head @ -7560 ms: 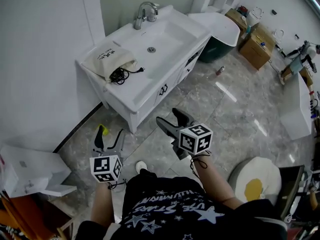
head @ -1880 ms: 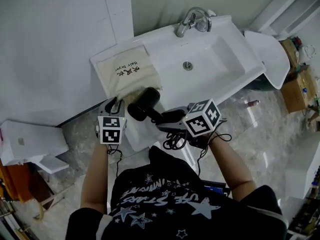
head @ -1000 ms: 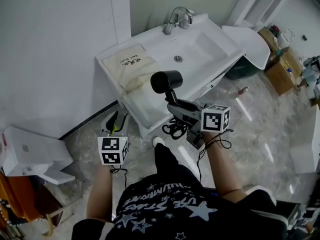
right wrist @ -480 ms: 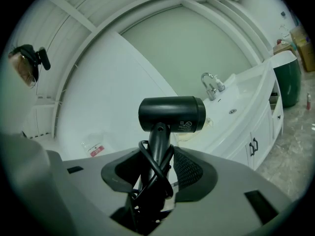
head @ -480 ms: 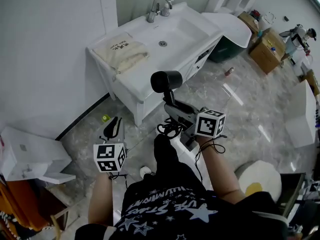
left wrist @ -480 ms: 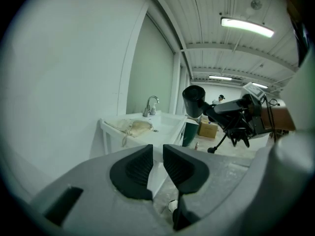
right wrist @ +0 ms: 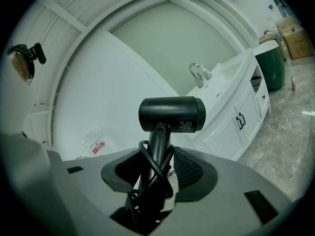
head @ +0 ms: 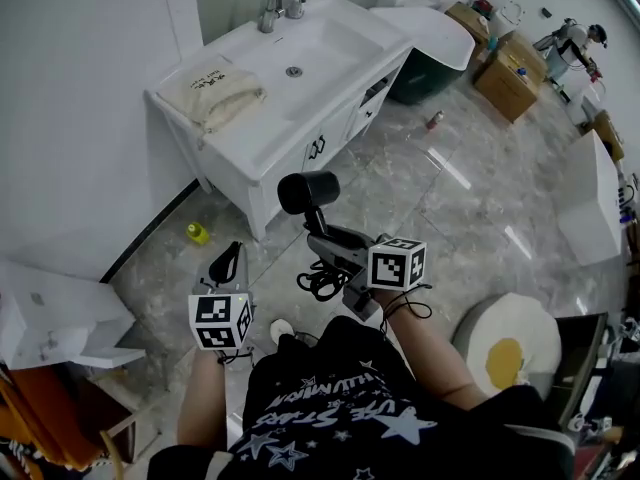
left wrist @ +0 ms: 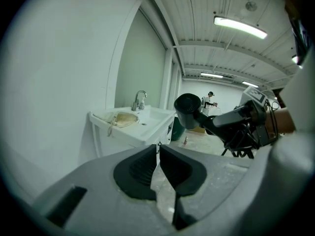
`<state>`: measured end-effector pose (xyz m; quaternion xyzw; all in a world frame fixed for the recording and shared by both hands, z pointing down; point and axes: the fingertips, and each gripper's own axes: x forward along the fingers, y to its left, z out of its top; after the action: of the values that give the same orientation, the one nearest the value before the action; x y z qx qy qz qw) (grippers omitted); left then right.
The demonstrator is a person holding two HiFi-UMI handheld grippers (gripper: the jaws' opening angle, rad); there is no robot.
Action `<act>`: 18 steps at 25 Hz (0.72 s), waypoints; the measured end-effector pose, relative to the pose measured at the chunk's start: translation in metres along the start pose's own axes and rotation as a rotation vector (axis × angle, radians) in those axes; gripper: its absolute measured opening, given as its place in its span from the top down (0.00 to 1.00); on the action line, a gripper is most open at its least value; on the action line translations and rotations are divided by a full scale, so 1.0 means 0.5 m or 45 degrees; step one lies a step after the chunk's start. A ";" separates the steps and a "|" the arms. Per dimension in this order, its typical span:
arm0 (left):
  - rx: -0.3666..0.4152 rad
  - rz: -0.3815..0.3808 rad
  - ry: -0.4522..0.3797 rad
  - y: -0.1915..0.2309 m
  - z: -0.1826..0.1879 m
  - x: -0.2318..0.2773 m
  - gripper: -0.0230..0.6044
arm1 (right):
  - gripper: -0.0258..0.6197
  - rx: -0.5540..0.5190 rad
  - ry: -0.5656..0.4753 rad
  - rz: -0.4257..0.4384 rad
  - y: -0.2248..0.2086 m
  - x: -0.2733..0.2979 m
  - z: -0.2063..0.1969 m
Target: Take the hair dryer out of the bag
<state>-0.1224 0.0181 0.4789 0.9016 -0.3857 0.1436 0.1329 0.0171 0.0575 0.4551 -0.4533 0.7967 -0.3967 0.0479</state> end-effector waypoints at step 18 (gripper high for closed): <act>-0.024 0.025 0.039 -0.295 -0.052 -0.054 0.92 | 0.67 -0.016 0.055 -0.008 -0.071 -0.274 -0.083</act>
<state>-0.0361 0.1432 0.4743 0.8942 -0.3939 0.1551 0.1458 0.1033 0.1766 0.4684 -0.4474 0.7987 -0.4015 0.0265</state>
